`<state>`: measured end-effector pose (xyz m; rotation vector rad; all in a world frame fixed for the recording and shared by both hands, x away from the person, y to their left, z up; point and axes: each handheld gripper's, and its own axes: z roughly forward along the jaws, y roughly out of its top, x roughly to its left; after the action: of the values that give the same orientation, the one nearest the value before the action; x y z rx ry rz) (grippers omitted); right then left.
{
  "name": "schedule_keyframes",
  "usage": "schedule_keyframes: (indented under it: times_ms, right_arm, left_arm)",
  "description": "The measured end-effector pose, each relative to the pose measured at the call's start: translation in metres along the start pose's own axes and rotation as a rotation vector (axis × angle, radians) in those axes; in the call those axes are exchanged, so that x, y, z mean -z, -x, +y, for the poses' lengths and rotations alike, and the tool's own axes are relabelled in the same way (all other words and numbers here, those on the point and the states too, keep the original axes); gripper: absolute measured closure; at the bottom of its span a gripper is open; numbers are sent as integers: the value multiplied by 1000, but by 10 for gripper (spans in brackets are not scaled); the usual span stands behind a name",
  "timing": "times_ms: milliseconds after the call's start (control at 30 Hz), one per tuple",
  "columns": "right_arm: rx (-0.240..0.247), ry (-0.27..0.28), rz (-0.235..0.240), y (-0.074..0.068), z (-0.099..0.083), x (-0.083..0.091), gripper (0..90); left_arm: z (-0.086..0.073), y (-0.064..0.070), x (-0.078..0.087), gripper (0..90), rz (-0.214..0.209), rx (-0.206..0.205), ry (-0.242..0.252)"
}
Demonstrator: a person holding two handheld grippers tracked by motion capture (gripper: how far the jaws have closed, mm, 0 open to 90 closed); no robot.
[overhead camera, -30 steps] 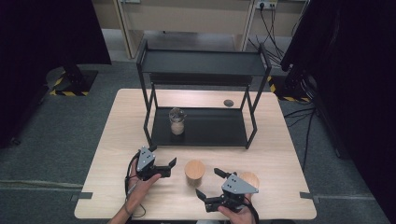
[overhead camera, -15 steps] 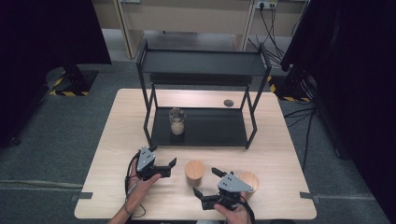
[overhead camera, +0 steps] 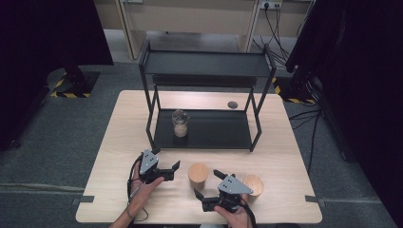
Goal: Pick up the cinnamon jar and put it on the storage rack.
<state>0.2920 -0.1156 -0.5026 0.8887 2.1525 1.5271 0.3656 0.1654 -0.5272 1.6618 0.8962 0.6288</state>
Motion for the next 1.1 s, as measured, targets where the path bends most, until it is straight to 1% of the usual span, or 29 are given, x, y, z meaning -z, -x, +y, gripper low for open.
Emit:
schedule_keyframes:
  times_ms: [100, 267, 367, 567, 733, 1033, 1100]
  right_arm:
    - [12, -9, -10, -2, -1, -4, 42]
    - [9, -16, -25, 1, -4, -8, 45]
    - [8, -13, -27, 1, -2, -10, 46]
    - [20, -20, -32, 0, 1, -19, 50]
    - [27, -32, -42, 2, 2, -28, 66]
    - [26, -47, -46, 3, 3, -34, 96]
    - [33, -51, -49, 3, 3, -35, 112]
  left_arm:
    - [0, 0, 0, 23, 0, 3, 1]
    - [0, 0, 0, 23, 0, -2, -2]
    - [0, 0, 0, 23, 2, -3, -2]
    - [0, 0, 0, 23, 1, -1, -1]
    - [0, 0, 0, 23, 3, -5, -1]
    - [0, 0, 0, 23, 1, -2, 0]
    - [0, 0, 0, 23, 1, -1, 0]
